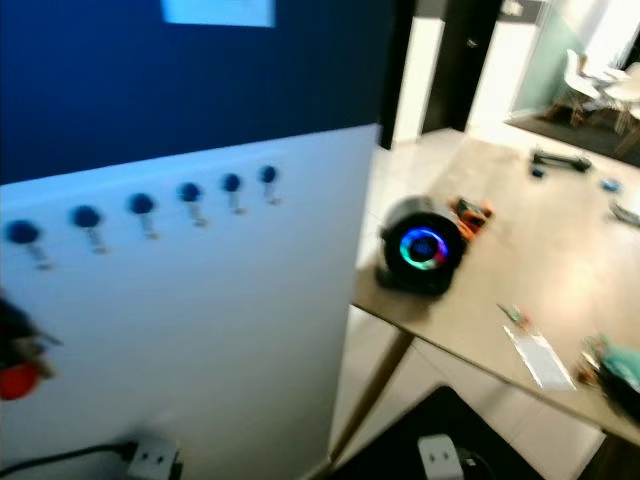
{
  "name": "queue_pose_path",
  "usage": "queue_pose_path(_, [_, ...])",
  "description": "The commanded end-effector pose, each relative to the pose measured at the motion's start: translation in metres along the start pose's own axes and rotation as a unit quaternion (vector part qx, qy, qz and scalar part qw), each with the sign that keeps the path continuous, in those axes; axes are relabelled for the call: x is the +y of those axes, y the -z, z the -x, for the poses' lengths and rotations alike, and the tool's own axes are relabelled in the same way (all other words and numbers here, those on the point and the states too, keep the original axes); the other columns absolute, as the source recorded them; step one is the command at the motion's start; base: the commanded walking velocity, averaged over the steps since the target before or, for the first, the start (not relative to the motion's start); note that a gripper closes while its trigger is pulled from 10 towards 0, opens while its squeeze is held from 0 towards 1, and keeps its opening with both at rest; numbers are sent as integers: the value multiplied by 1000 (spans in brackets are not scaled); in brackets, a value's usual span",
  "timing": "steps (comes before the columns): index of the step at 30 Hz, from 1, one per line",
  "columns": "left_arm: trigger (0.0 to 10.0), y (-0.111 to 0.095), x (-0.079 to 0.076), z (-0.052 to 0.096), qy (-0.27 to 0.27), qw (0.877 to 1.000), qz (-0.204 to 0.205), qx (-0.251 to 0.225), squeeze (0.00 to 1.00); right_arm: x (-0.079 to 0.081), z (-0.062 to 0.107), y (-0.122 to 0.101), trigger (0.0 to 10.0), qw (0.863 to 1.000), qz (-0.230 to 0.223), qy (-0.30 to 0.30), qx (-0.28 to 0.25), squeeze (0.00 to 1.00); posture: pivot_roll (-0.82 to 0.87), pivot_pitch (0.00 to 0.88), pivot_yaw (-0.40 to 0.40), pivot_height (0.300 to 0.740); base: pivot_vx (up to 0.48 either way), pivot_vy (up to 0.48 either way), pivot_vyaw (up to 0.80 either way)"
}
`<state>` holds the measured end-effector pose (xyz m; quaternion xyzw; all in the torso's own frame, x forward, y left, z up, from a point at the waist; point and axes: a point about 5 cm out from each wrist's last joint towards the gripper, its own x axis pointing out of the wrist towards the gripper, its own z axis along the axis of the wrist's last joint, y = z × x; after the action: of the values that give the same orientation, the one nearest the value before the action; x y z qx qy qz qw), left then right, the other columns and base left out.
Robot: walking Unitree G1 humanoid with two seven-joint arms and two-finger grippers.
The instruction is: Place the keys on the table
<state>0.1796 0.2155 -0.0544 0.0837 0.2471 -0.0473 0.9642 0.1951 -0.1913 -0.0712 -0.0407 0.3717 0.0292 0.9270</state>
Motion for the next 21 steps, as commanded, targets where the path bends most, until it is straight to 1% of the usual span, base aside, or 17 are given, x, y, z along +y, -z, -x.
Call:
queue_pose_path(1, [10000, 2, 1, 2, -3, 1000, 4, 3, 0, -3, 3, 7, 10000, 1000, 7, 1, 13, 0, 125, 11, -77, 740, 0, 0, 800])
queue_pose_path(21, [10000, 4, 0, 3, -5, 1000, 15, 6, 0, -4, 3, 9, 10000, 1000, 7, -1, 16, 0, 125, 19, -81, 740, 0, 0, 800])
